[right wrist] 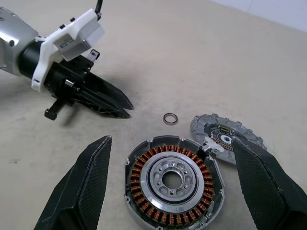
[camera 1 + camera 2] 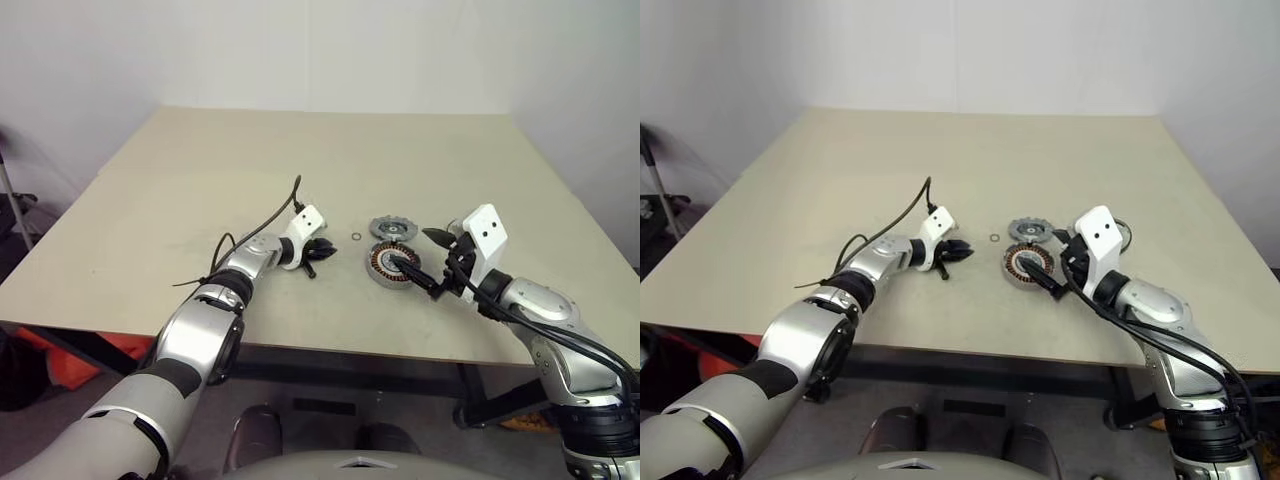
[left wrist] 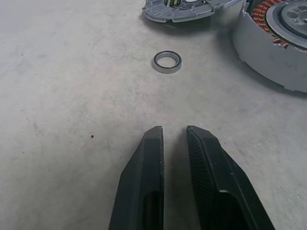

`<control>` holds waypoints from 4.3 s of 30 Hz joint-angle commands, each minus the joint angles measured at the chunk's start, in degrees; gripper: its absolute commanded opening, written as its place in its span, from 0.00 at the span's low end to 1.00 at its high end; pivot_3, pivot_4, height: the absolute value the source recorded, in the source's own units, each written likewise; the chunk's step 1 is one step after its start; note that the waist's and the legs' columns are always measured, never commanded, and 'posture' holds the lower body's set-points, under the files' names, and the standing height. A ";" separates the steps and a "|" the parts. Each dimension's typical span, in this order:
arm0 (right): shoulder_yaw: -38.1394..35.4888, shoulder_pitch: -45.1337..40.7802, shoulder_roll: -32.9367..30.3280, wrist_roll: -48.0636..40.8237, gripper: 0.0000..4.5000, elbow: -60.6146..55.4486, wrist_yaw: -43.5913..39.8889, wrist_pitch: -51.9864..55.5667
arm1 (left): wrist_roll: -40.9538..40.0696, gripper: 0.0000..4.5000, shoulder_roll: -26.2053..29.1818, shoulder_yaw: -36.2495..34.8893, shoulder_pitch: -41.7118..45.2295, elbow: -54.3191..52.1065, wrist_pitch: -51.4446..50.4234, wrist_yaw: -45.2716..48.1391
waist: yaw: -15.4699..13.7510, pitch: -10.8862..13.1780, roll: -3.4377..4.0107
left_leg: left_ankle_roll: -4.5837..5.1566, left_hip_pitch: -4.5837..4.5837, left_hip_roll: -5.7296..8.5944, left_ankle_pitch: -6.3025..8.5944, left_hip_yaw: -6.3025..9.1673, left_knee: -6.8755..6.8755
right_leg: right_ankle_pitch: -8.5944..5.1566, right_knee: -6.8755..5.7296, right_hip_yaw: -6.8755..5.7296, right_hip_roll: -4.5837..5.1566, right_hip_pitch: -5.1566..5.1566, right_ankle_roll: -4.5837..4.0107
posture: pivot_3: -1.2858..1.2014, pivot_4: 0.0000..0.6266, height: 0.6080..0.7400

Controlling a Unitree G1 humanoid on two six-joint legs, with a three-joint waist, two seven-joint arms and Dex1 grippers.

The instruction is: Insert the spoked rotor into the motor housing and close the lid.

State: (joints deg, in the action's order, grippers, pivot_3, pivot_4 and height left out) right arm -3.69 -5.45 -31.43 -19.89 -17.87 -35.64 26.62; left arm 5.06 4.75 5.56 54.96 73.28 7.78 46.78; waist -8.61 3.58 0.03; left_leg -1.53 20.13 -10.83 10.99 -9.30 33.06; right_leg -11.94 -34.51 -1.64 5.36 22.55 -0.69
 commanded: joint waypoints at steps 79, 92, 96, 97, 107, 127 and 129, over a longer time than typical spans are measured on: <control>20.19 -66.32 19.52 31.14 1.00 90.68 -17.21 -9.11 | -8.45 0.19 2.94 -3.53 -20.36 -31.31 -3.75 -8.91 | 3.13 0.07 -0.02 | -0.03 1.08 -0.35 -0.02 -0.64 0.22 | 0.31 -0.45 -0.17 -0.14 1.24 -0.88 | 0.52 0.00 1.00; 19.33 -65.92 20.34 32.13 0.24 90.75 -17.41 -9.05 | -8.35 0.18 3.22 -3.28 -20.63 -31.72 -3.87 -9.03 | 3.13 0.07 -0.02 | -0.04 1.08 -0.44 -0.03 -0.67 0.25 | 0.32 -0.49 -0.17 -0.20 1.29 -0.94 | 0.52 0.00 1.00; 19.18 -65.93 20.36 32.51 0.15 90.80 -17.24 -9.23 | -8.36 0.18 3.27 -3.15 -20.63 -31.79 -3.87 -9.07 | 3.11 0.07 -0.02 | -0.05 1.07 -0.44 -0.03 -0.67 0.25 | 0.31 -0.51 -0.17 -0.21 1.29 -0.95 | 0.52 0.00 1.00; 19.15 -65.91 20.36 32.56 0.15 90.82 -17.17 -9.27 | -8.40 0.18 3.28 -3.13 -20.64 -31.80 -3.87 -9.08 | 3.11 0.07 -0.02 | -0.05 1.07 -0.44 -0.03 -0.67 0.26 | 0.31 -0.52 -0.17 -0.21 1.29 -0.95 | 0.52 0.00 1.00; 18.10 -66.25 20.03 32.12 0.15 90.16 -18.55 -10.09 | -8.42 0.18 3.39 -2.88 -20.74 -31.89 -3.97 -9.03 | 3.12 0.07 -0.02 | -0.06 1.07 -0.45 -0.04 -0.68 0.27 | 0.31 -0.59 -0.17 -0.21 1.33 -0.97 | 0.52 0.00 1.00; 20.22 -65.52 17.71 35.85 0.34 89.52 -20.40 -13.68 | -8.15 0.18 3.38 -2.69 -20.24 -30.89 -3.59 -9.15 | 3.13 0.08 -0.02 | -0.07 1.07 -0.46 -0.05 -0.68 0.32 | 0.27 -0.73 -0.16 -0.22 1.38 -1.04 | 0.52 0.00 1.00; 20.09 -65.38 17.89 35.80 0.34 89.37 -20.89 -13.33 | -8.14 0.18 3.33 -2.67 -20.28 -30.90 -3.57 -9.22 | 3.12 0.07 -0.02 | -0.07 1.07 -0.47 -0.05 -0.68 0.32 | 0.26 -0.74 -0.17 -0.22 1.38 -1.04 | 0.52 0.00 1.00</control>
State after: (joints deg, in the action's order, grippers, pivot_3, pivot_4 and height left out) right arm 16.40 -69.18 -13.31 15.79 73.27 -55.66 13.67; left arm -2.96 7.91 2.80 34.06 43.03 3.34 37.72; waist -5.50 3.65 0.01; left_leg -1.60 21.20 -11.30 10.95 -9.98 33.38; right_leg -11.68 -35.25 -1.80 5.15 23.93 -1.74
